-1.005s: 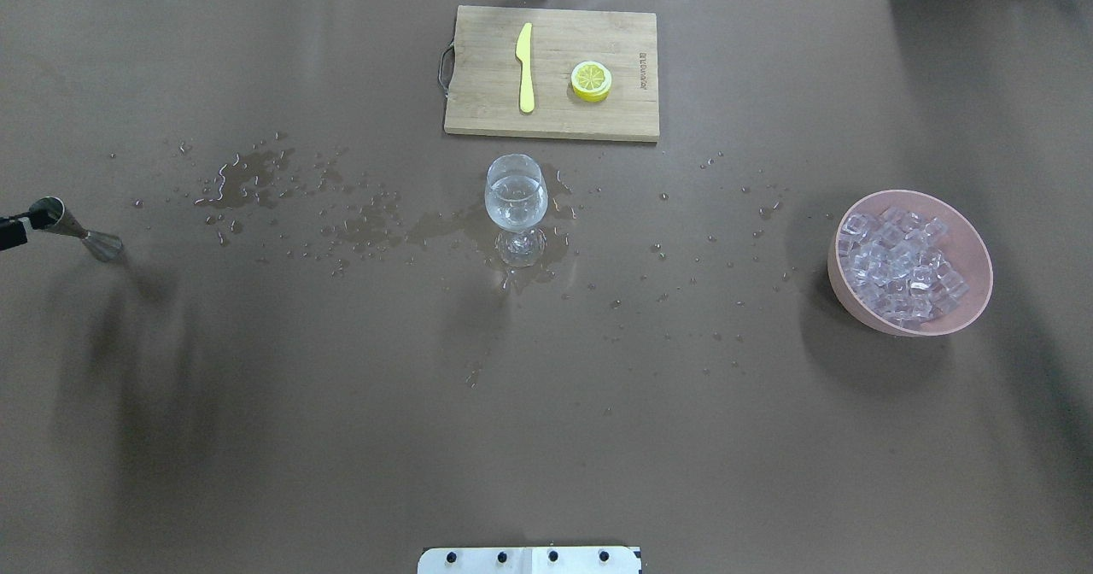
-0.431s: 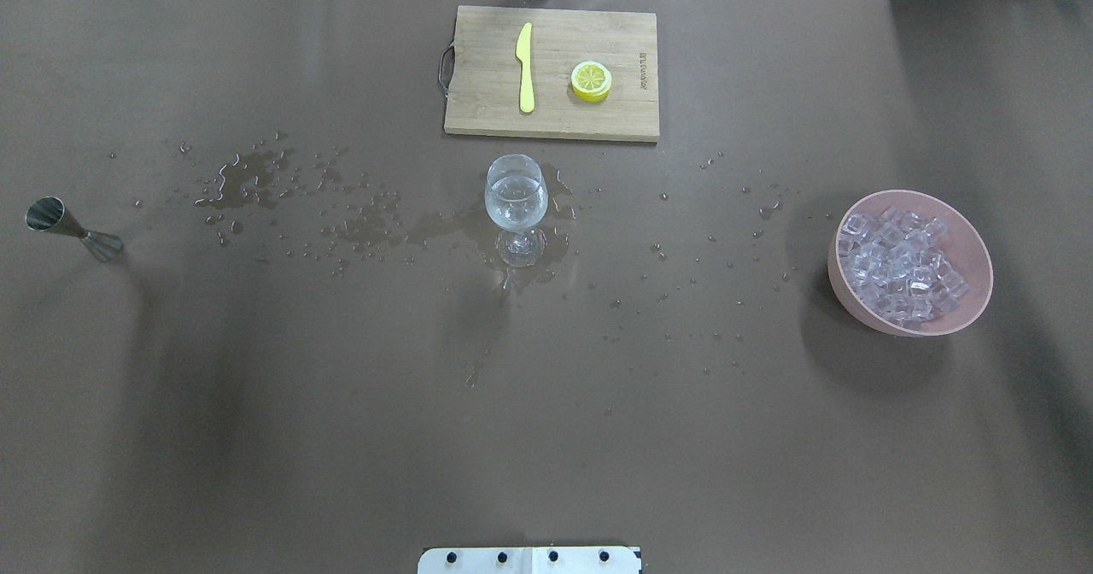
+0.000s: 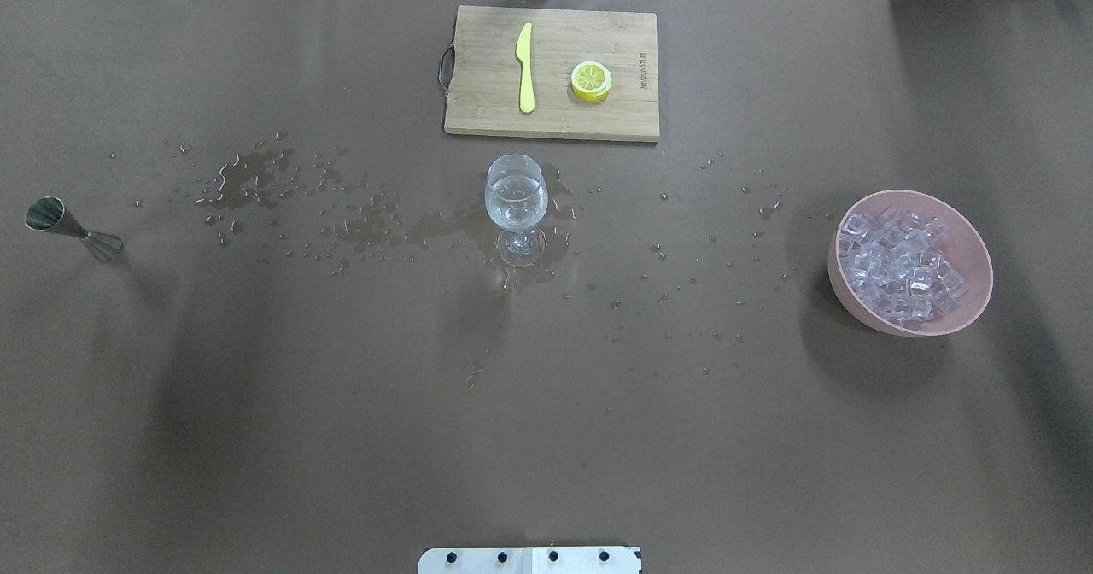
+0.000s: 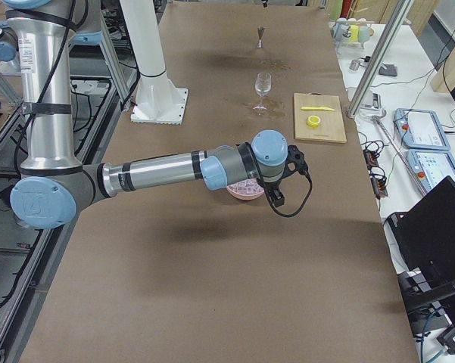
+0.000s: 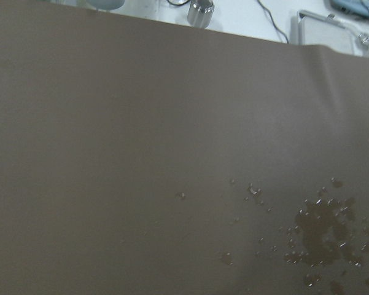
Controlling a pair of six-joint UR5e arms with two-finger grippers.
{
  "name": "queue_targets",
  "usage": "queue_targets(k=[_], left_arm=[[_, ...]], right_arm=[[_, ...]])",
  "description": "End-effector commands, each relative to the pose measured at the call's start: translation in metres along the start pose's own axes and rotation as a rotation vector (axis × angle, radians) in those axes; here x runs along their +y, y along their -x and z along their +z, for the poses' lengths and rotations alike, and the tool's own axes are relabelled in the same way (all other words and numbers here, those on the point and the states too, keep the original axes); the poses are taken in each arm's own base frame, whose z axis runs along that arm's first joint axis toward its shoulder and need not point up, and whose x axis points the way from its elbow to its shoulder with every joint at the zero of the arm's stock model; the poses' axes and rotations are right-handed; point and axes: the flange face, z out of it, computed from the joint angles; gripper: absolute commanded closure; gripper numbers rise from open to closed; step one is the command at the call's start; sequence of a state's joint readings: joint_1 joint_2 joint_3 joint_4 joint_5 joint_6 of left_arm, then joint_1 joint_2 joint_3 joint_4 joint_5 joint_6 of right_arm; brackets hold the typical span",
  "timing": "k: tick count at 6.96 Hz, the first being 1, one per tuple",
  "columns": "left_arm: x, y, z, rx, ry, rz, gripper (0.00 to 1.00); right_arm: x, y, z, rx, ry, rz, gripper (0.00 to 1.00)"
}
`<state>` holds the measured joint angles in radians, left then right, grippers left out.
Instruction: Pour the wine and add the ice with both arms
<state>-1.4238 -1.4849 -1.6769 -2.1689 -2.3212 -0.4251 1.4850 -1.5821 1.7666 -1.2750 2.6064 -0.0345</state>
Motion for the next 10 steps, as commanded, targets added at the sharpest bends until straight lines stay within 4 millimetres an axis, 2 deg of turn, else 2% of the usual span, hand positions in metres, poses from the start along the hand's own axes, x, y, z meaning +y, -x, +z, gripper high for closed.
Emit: queue_targets(k=[1,2,4,7,10], left_arm=[[0.003,0.006,0.000,-0.007,0.017,0.011,0.01],[0.003,0.006,0.000,-0.007,0.017,0.011,0.01],[0.002,0.005,0.000,-0.006,0.015,0.014,0.01],[0.001,0.005,-0.001,-0.005,0.013,0.010,0.01],[0.003,0.005,-0.001,-0.004,0.013,0.010,0.01]], right_arm=[[-0.004,0.036,0.029,-0.043,-0.022,0.036,0.00],[-0.008,0.062,0.057,-0.051,-0.019,0.069,0.00],[-0.010,0.106,0.101,0.019,-0.034,0.047,0.00],[0.007,0.139,0.163,0.088,0.026,-0.025,0.08],[0.030,0.139,0.186,0.110,0.078,-0.031,0.17]])
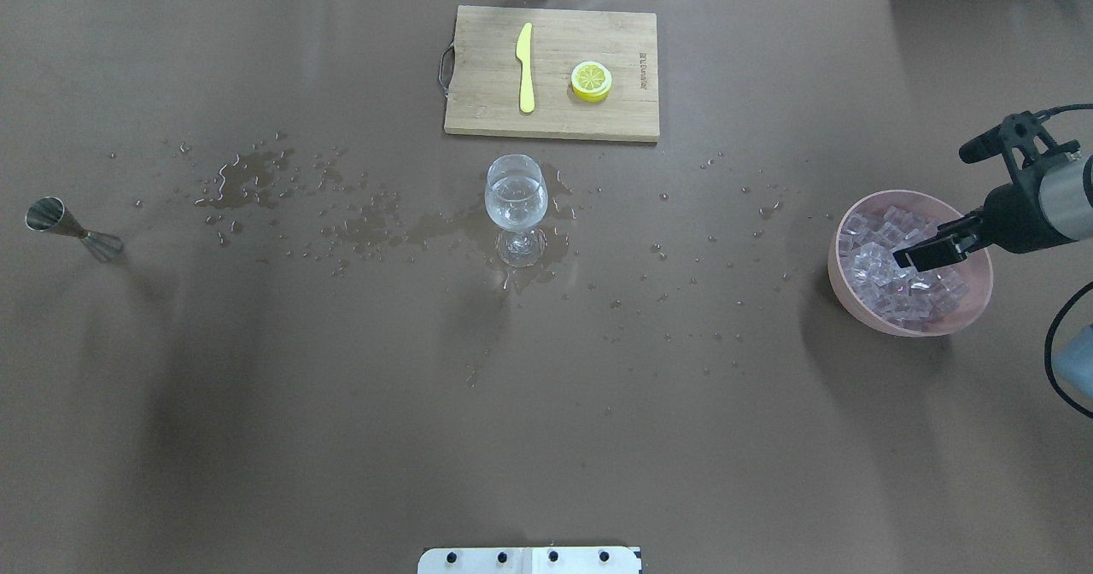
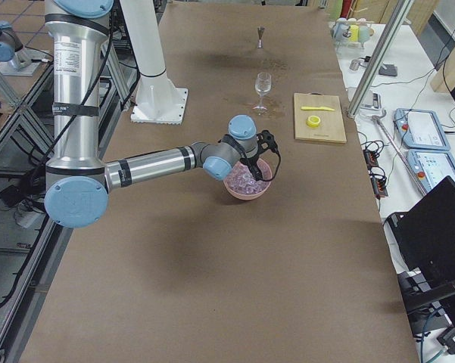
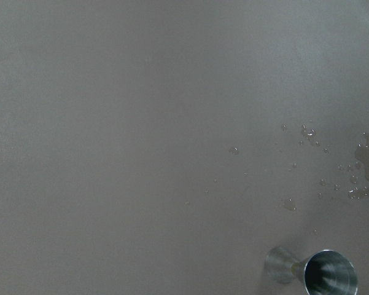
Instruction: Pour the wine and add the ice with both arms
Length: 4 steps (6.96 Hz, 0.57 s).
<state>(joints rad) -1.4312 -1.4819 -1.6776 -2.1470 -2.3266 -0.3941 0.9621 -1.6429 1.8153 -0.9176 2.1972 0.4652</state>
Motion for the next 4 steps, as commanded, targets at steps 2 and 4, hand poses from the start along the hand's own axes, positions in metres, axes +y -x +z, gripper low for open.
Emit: queue_targets(k=[2,4], left_arm=[[0.001,0.000,0.000,0.001,-0.001,-0.001,0.01],[0.002,0.003,0.001,-0.001,0.000,0.000,0.01]], right_arm=[[0.015,0.000,0.015,0.018,0.034,0.000,0.28],[0.012,0.004,0.021,0.013,0.039,-0.008,0.28]])
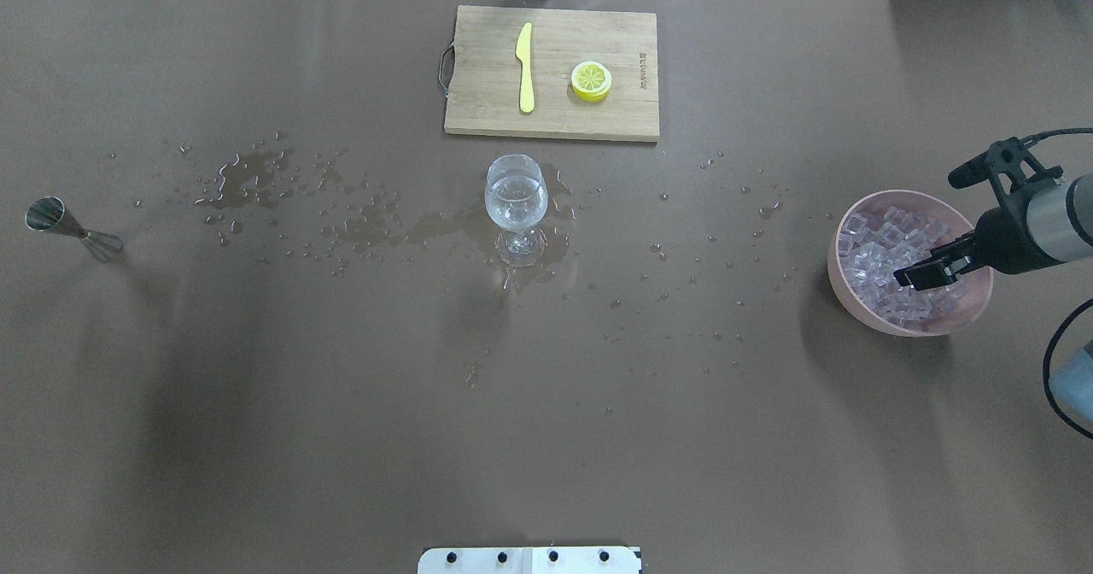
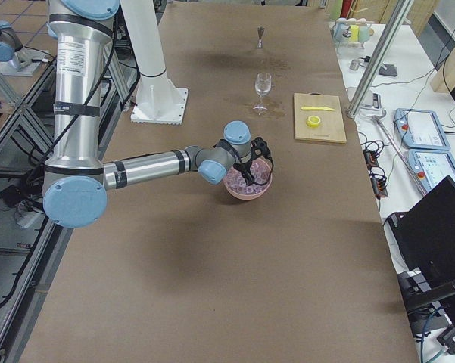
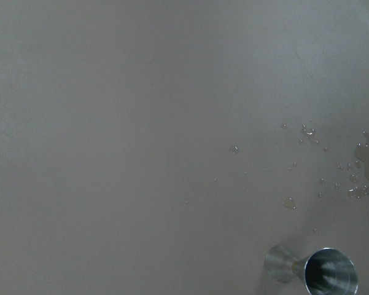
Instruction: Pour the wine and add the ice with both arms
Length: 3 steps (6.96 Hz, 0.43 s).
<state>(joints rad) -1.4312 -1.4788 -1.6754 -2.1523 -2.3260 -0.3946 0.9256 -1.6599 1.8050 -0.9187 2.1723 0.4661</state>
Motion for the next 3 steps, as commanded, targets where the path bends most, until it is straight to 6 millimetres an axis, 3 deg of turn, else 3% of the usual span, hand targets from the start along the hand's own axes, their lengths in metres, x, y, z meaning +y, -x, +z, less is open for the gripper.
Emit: queue_targets(k=[1,3], left_arm=[[0.0008,0.0023,0.0017,-0.002,0.001,-0.001,0.01],[0.0009,0.0029,0.0021,-0.004,0.000,0.004,0.01]], right_arm=[[-0.0026,0.0020,0.0072,-0.003,0.007,-0.006,0.28],[-0.0064,0.0035,0.0072,-0.001,0.000,-0.010,0.32]])
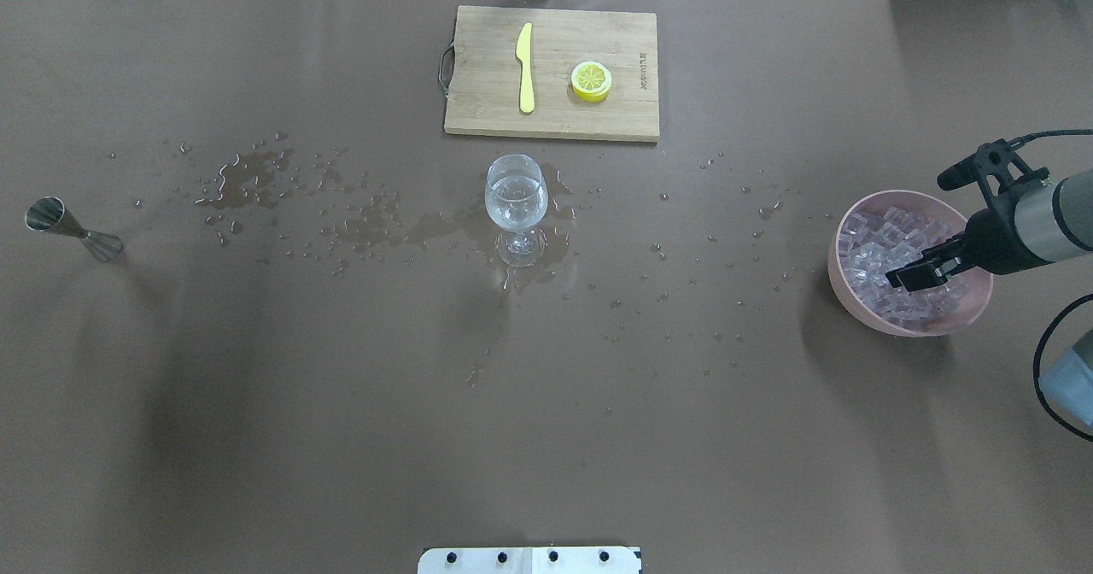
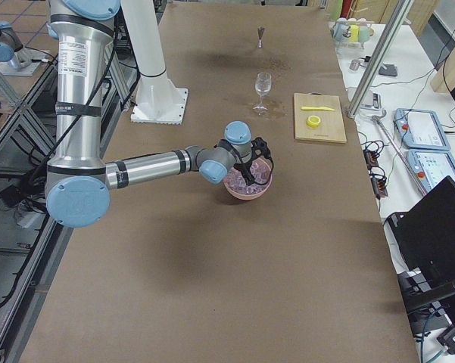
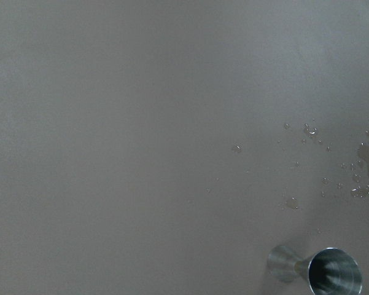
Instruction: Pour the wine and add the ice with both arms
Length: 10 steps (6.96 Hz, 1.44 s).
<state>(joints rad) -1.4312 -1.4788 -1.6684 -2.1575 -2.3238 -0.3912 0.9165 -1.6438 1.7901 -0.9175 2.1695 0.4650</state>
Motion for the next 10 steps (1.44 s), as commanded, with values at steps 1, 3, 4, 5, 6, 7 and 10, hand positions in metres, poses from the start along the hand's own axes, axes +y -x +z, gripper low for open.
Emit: queue_targets(k=[1,3,4,5,6,7,10], left_arm=[[0.000,0.000,0.000,-0.001,0.000,0.001,0.01],[0.000,0.001,0.000,-0.003,-0.001,0.004,0.01],[0.000,0.000,0.000,-0.002,-0.003,0.007,0.01],[0.001,0.001,0.000,-0.002,-0.002,0.006,0.01],[0.001,0.001,0.000,-0.002,-0.002,0.006,0.01],[0.001,0.001,0.000,-0.002,-0.003,0.007,0.01],[0.001,0.001,0.000,-0.002,-0.002,0.006,0.01]], right_arm=[[-0.002,0.000,0.000,0.005,-0.004,-0.002,0.42],[-0.002,-0.001,0.001,0.009,-0.005,-0.001,0.76],[-0.002,-0.001,0.001,0.009,-0.005,-0.001,1.00],[-0.004,0.002,-0.001,0.004,-0.010,-0.005,1.00],[-0.015,0.016,-0.014,-0.020,-0.036,-0.022,1.00],[-0.046,0.043,-0.052,-0.021,-0.047,0.005,1.00],[-0.162,0.195,-0.097,-0.054,-0.004,0.187,1.00]])
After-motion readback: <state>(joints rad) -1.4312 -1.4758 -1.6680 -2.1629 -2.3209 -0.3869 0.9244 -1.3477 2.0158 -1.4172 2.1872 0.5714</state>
